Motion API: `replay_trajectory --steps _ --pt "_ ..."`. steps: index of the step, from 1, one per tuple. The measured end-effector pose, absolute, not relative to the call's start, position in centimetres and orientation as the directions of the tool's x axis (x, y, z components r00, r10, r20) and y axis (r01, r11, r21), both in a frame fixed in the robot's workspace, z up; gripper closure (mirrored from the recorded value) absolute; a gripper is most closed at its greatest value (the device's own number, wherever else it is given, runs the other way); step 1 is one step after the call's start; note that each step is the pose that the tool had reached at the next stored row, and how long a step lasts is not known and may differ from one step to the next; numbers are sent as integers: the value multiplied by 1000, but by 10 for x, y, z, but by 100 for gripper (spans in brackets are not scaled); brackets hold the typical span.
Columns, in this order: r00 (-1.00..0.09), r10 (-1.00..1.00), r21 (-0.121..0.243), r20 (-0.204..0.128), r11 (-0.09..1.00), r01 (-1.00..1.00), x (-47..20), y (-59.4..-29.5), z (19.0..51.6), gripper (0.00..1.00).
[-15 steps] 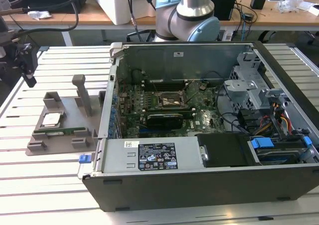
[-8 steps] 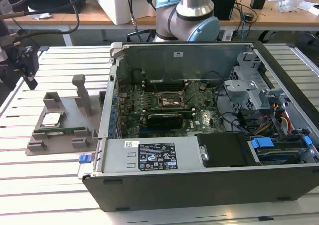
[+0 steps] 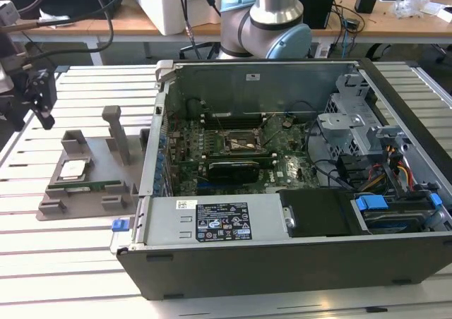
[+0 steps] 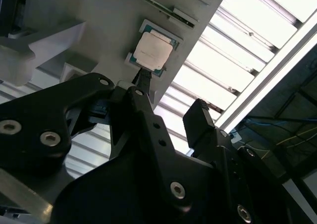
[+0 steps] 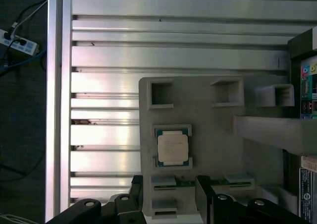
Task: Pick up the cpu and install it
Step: 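Pick up the cpu and move it towards the insertion slot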
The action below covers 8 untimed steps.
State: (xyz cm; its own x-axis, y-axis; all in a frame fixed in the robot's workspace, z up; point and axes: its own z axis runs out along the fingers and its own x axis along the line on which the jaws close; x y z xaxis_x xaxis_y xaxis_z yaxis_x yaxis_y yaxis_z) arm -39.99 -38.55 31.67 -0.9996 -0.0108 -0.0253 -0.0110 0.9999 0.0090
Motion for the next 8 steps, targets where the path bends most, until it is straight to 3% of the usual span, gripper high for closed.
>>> replay_trajectory --steps 8 --pt "-1000 -11 9 -25 1000 -11 -400 -386 306 46"
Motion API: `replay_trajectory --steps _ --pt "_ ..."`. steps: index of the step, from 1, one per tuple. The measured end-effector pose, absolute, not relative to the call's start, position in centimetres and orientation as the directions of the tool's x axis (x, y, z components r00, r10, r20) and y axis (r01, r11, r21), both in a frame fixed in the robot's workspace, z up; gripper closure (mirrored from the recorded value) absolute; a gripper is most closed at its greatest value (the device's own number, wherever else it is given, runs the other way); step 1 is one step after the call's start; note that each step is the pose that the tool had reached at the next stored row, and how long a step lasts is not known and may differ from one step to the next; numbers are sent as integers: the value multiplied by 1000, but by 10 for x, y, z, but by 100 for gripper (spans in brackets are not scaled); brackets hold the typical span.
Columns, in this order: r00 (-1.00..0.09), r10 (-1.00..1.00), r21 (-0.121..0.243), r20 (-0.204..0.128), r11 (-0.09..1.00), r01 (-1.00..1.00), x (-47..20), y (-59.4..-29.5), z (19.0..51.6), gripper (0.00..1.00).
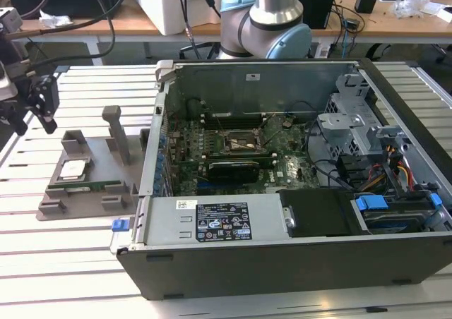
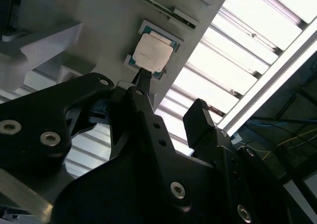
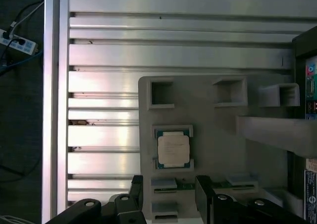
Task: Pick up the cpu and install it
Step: 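Pick up the cpu and move it towards the insertion slot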
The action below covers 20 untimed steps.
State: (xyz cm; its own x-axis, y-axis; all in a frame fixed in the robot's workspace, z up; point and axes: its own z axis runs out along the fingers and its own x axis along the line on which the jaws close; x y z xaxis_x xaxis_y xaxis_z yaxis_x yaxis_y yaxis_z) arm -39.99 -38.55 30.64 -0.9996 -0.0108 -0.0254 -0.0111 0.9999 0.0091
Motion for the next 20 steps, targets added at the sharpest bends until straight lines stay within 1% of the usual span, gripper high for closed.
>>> replay_trajectory --steps 20 --pt "-1000 -11 9 -25 1000 -11 -400 -386 281 46"
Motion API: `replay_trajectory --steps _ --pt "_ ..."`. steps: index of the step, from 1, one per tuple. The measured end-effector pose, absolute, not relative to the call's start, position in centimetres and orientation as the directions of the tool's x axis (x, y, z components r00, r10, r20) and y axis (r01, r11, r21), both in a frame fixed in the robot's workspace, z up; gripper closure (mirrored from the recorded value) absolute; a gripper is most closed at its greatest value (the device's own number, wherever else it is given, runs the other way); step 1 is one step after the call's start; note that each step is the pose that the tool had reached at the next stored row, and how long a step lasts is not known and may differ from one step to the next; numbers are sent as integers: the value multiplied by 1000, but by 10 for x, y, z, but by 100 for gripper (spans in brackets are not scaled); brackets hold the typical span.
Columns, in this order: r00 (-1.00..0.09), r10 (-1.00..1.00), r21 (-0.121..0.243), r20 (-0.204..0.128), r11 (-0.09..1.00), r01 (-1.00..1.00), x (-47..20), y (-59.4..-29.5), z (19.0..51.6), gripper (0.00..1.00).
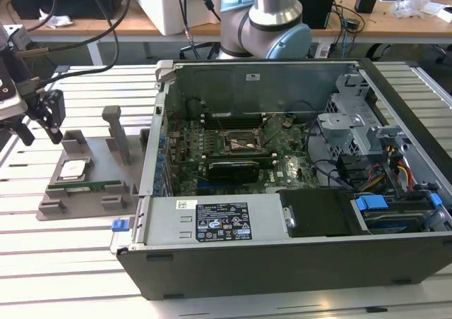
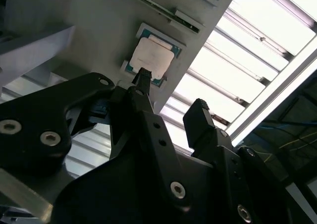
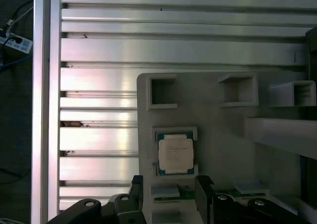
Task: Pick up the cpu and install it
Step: 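Pick up the cpu and move it towards the insertion slot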
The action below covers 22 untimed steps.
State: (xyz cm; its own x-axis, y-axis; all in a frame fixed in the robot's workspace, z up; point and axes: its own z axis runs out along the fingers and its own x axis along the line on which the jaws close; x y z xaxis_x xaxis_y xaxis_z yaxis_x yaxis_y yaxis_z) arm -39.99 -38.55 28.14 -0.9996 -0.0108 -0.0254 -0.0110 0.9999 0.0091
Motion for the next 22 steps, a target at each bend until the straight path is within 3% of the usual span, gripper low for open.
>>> replay_trajectory --steps 22 --pt "-1000 -11 9 -25 1000 -11 -400 -386 258 46"
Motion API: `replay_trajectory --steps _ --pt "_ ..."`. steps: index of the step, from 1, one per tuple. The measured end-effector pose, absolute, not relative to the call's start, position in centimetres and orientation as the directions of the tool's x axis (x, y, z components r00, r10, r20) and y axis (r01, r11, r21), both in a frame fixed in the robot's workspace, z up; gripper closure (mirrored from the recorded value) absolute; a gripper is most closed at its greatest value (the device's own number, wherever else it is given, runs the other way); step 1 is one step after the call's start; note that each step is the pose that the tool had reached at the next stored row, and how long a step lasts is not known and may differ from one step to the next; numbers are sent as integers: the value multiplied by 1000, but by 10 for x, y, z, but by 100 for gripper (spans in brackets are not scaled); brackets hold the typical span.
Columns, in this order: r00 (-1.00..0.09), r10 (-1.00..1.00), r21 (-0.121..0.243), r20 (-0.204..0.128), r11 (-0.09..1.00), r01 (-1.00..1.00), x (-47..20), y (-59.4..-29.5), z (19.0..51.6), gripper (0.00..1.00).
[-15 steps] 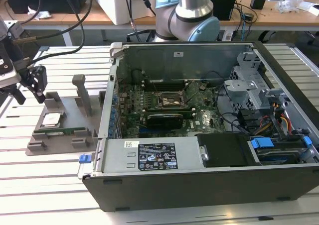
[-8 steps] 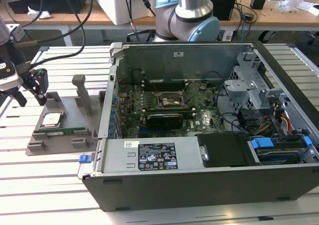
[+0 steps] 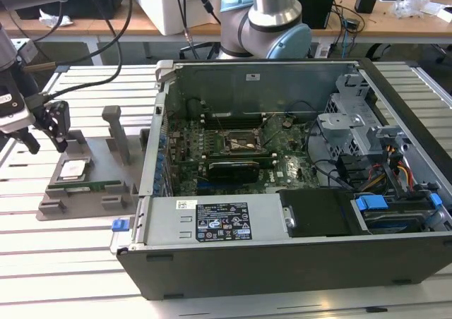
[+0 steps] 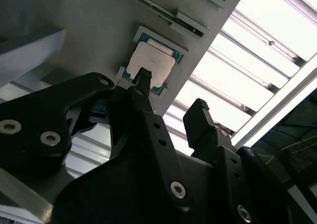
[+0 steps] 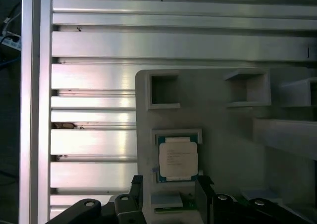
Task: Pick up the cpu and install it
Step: 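Pick up the cpu and move it towards the insertion slot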
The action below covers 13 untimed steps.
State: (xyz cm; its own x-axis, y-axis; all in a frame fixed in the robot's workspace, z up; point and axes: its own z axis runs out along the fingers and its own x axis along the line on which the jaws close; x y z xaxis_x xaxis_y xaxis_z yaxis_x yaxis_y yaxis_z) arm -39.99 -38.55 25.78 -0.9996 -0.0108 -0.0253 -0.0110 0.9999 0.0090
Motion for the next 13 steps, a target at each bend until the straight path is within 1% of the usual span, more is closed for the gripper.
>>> replay_trajectory --steps 13 --pt "-1000 -11 9 -25 1000 -11 -400 -386 240 46"
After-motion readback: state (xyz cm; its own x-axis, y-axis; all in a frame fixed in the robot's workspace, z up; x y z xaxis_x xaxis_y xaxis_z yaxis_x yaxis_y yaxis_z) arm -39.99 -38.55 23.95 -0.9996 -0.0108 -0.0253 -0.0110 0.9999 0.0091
